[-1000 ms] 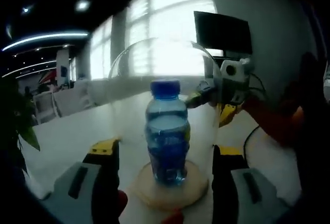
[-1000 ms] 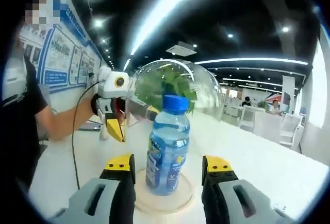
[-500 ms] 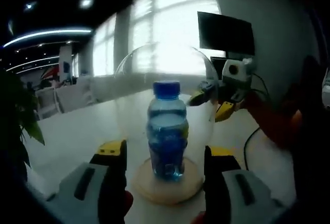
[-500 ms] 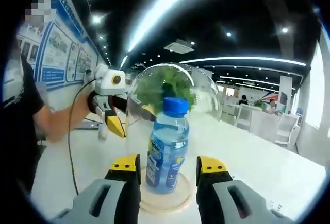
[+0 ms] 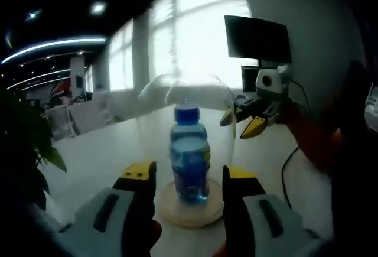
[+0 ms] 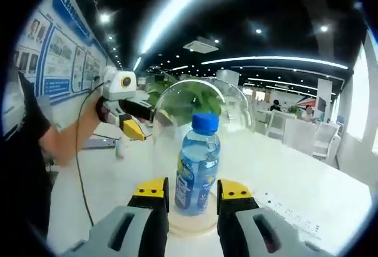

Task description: Open the cover put in the Mizone put the cover back on

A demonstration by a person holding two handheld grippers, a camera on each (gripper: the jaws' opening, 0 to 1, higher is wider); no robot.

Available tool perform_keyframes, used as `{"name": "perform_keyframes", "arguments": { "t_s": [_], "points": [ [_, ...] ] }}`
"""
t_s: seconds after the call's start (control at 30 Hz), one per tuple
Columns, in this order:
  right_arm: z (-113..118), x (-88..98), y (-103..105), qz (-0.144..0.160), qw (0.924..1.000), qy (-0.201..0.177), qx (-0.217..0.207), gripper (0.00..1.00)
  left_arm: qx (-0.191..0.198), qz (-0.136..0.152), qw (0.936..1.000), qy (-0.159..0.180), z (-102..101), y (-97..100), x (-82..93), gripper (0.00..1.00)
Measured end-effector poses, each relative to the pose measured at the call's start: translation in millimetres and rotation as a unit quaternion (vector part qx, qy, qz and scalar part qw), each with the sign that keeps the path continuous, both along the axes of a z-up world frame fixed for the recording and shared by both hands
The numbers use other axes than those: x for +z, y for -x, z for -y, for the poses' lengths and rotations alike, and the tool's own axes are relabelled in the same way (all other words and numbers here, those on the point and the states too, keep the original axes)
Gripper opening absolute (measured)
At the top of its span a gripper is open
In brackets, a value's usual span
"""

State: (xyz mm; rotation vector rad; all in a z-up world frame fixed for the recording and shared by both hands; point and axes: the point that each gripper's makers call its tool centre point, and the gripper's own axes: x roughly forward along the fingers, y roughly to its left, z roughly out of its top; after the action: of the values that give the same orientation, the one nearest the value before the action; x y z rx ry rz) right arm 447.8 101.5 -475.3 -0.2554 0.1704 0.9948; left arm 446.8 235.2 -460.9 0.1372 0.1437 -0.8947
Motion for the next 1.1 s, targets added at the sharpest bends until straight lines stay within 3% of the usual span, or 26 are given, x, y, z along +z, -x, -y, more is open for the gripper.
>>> {"name": "perform_keyframes", "arguments": {
  "t_s": [0.13,0.2,0.3,0.4,0.5,0.63,0.73,0.8,1.03,1.1],
  "points": [
    [5.2,5.5,-1.2,-0.004,0.9997,0.000,-0.024,0.09,0.010,0.004,0.9999,0.000,-4.6,1.3,7.8,0.15],
    [5.6,7.9,1.0,-0.014,0.9995,-0.004,-0.030,0.09,0.020,0.003,0.9996,0.022,-5.0,1.6,16.9,0.15],
    [3.3,12.8,8.8,-0.012,0.9997,-0.004,-0.021,0.00,0.010,-0.001,0.9990,0.043,-2.0,8.0,26.2,0.15],
    [4.3,23.1,8.7,0.001,0.9994,-0.017,-0.031,0.00,0.018,0.030,0.9989,0.031,-0.8,10.5,34.8,0.14],
    [8.5,32.4,9.3,0.013,0.9987,-0.025,-0.043,0.00,0.043,0.046,0.9974,0.036,-3.7,13.2,46.7,0.09],
    [7.7,42.0,12.5,0.033,0.9967,-0.056,-0.049,0.00,0.044,0.059,0.9962,0.045,-3.2,21.1,54.7,0.09],
    [12.3,32.4,8.2,0.037,0.9956,-0.039,-0.076,0.00,0.050,0.054,0.9954,0.062,-4.8,25.9,51.9,0.09],
    [16.7,28.4,6.2,0.062,0.9938,-0.013,-0.091,0.00,0.055,0.066,0.9948,0.055,-8.8,28.5,46.1,0.09],
    [18.2,18.9,26.5,0.064,0.9929,-0.031,-0.095,0.00,0.082,0.061,0.9915,0.080,-26.1,33.2,27.7,0.08],
    [20.7,17.1,31.0,0.080,0.9905,-0.041,-0.104,0.00,0.084,0.070,0.9906,0.082,-28.7,37.5,23.8,0.04]
  ]
}}
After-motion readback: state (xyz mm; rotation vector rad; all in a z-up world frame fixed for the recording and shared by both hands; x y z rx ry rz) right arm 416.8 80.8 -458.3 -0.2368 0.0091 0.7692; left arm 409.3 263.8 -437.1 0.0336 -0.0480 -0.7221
